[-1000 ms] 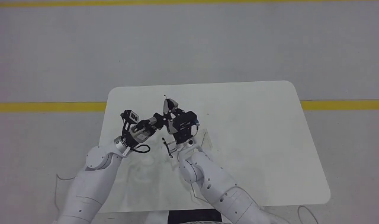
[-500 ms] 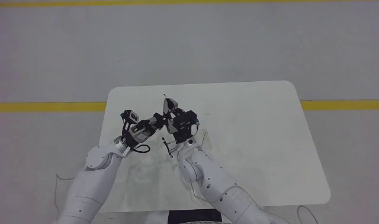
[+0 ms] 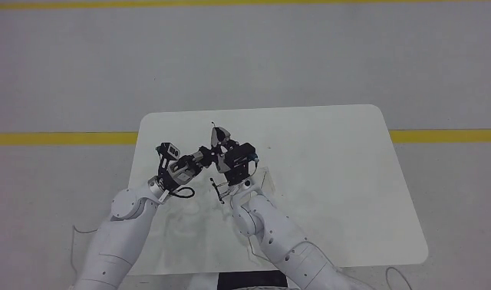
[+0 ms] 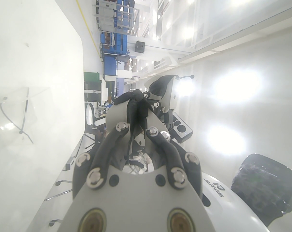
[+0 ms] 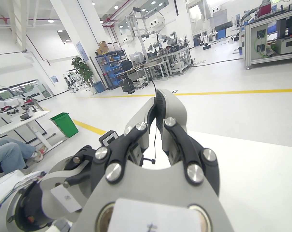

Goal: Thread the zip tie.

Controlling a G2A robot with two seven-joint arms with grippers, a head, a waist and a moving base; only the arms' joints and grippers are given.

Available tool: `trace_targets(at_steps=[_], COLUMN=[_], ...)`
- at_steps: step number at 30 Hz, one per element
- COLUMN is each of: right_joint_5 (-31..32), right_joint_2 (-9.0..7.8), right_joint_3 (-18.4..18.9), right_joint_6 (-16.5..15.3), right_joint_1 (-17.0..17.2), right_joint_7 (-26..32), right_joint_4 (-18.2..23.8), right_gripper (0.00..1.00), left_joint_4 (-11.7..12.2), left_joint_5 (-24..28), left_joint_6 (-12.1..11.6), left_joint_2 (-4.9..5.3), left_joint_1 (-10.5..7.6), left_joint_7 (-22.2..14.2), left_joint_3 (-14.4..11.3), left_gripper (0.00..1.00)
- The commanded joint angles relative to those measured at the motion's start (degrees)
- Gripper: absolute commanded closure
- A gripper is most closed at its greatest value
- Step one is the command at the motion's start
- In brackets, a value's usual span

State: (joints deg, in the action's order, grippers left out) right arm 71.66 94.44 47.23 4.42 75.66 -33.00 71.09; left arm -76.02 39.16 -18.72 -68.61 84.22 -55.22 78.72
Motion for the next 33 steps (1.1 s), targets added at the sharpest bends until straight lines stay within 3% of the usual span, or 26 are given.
trace_targets(at_steps=[1, 33], right_joint_5=[0.2, 0.5], right_joint_2=[-0.04, 0.38], right_joint_3=[0.1, 0.7], right_joint_6=[-0.1, -1.2], right_joint_1=[0.2, 0.5], right_joint_7=[0.2, 0.8], right_joint_4=[0.4, 0.2], right_gripper=[1.0, 1.0], left_joint_4=[0.0, 0.0], left_joint_5=[0.0, 0.0], left_joint_6=[0.0, 0.0], left_joint_2=[0.0, 0.0], left_joint_1=[0.0, 0.0], left_joint_7=[0.0, 0.0], left_joint_3=[0.0, 0.0], left_gripper=[1.0, 1.0])
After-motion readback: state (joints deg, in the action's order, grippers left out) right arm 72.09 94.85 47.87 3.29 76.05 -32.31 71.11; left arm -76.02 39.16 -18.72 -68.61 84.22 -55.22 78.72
